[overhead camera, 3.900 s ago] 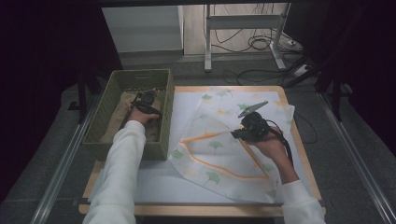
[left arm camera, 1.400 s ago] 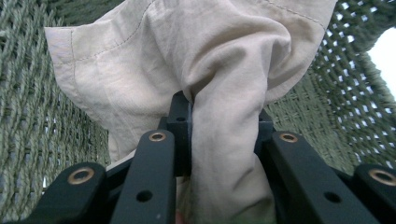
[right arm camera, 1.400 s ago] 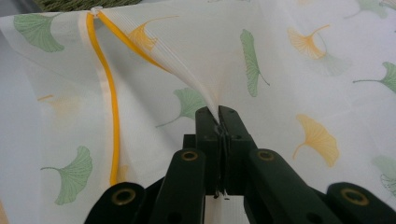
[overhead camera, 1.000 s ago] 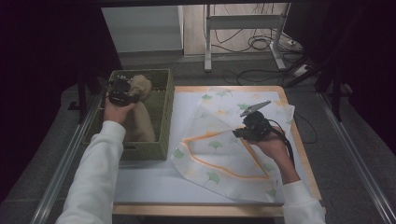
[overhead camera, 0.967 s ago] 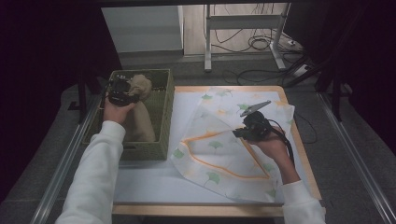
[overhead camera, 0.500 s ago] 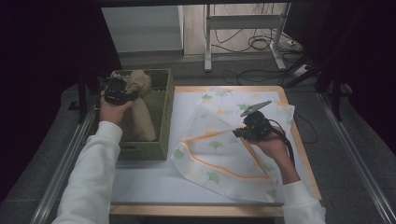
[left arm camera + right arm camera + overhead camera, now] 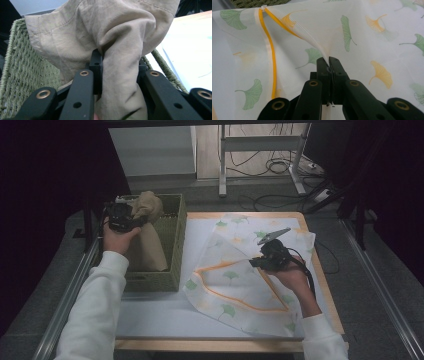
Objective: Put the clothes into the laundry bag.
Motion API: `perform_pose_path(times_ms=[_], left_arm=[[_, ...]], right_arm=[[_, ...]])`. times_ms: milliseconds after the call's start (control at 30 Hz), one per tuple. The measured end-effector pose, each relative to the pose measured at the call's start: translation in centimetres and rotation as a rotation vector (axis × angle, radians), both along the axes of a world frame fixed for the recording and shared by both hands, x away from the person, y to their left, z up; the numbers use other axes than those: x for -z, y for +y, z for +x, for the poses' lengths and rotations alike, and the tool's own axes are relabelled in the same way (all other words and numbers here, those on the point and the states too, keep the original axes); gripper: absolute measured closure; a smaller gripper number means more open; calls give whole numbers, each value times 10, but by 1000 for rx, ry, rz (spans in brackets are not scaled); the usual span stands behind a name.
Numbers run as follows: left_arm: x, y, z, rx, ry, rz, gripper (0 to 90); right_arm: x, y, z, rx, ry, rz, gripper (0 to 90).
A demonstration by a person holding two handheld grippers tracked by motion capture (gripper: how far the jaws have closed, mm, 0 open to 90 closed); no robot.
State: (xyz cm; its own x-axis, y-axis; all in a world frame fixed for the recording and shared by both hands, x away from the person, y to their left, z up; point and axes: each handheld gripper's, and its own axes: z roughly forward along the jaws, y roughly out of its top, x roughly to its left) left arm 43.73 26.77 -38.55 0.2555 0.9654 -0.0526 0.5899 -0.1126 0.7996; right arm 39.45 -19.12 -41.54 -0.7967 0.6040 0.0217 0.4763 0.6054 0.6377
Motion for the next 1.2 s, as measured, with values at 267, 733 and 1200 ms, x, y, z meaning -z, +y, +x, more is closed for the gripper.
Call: perform_pose_path(times_ms=[267,733,1200], left_arm=[[-8,5,-6,8,-26,-44,710],[-20,10,-19,20,-81,-81,710],[-33,13,-30,27,-132,-107,710]], right_arm=[[0,-1,-1,1,0,2,866],[-1,0,-1,0,-4,-1,866],[-1,-1,-1,2,-5,-1,866]])
